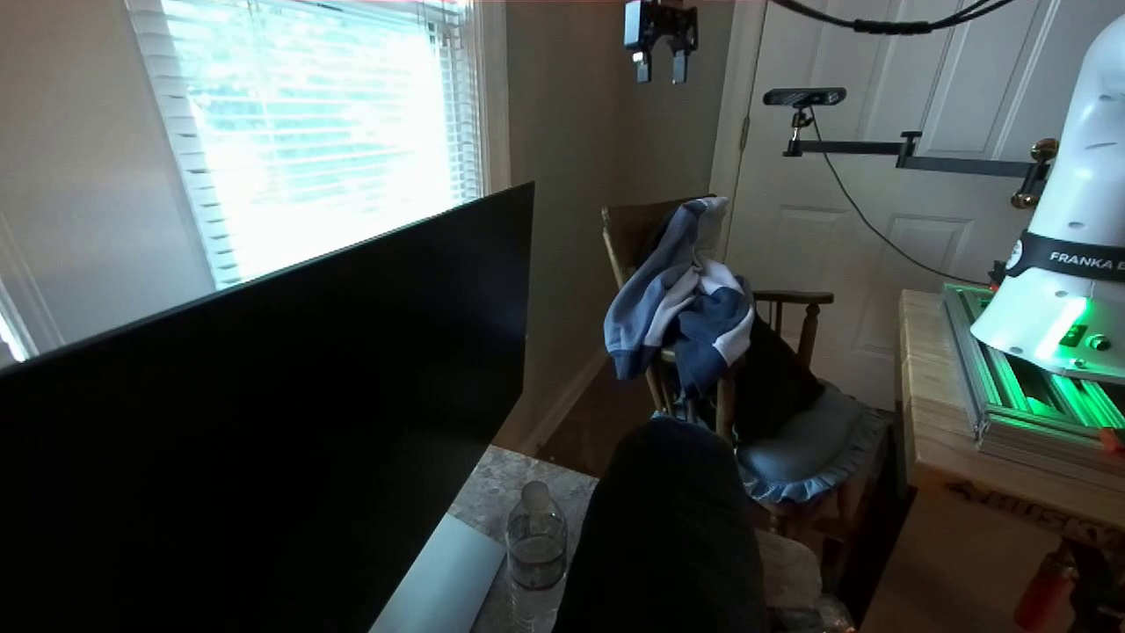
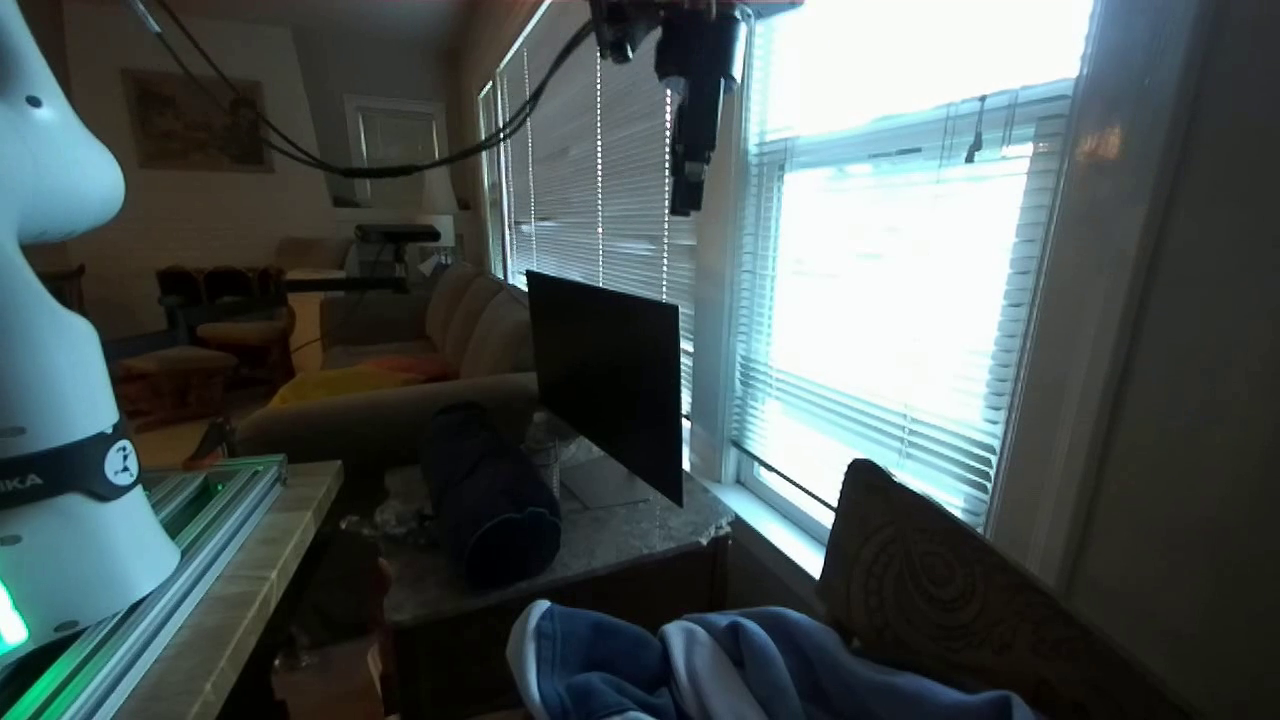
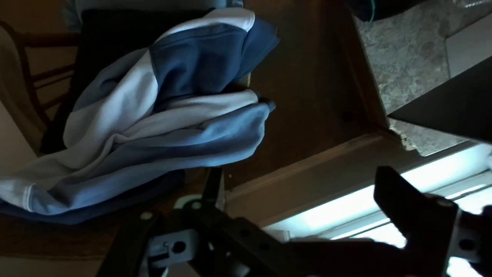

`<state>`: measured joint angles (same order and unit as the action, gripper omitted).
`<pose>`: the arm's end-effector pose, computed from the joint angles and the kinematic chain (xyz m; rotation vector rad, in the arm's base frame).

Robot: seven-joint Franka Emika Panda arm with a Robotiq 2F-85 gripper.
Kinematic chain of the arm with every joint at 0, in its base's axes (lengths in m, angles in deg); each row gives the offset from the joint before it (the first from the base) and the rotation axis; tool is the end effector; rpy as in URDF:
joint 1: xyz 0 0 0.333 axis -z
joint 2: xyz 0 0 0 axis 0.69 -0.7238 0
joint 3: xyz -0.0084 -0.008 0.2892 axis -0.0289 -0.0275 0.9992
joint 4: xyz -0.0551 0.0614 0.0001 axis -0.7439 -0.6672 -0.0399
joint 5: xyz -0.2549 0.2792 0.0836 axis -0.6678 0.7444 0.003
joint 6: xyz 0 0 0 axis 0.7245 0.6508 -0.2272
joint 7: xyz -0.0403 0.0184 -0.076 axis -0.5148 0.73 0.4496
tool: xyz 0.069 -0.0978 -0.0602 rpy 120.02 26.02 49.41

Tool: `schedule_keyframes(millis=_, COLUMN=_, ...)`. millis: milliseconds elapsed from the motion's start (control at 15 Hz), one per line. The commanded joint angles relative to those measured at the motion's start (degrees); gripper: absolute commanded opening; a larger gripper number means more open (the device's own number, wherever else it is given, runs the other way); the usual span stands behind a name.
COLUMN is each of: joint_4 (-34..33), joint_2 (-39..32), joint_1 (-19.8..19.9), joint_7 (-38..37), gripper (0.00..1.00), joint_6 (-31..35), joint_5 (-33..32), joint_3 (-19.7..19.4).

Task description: Put the jersey on the tv stand

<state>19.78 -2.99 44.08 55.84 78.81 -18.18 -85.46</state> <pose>0.5469 0.0173 0.4270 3.0505 -0.4360 -0.0991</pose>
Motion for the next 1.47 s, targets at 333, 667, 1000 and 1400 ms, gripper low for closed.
schedule_keyframes(millis=333, joint_4=-7.9, joint_2=-15.8, joint_1=1.9, joint_7=-11.5, gripper=1.0, joint_6=-5.2, joint_5=0.4, joint_3=-7.8)
schedule_keyframes(millis=667, joint_4=-11.9, joint_2=-26.1, joint_1=4.2, joint_7=-8.2, gripper=1.0, joint_6=4.0, joint_5=0.8, joint_3=-10.8)
schedule_keyframes(millis=1000, joint_4=-17.2, joint_2=-35.3, joint_1=5.1, joint_7=-8.1, gripper=1.0, joint_6=16.3, joint_5=-1.0, joint_3=-14.1)
schedule_keyframes(millis=1400, joint_4=-13.7, joint_2=-32.9, joint_1=4.6, joint_7=-8.4, gripper=1.0, joint_6=16.0, joint_5=0.2, joint_3=-14.4)
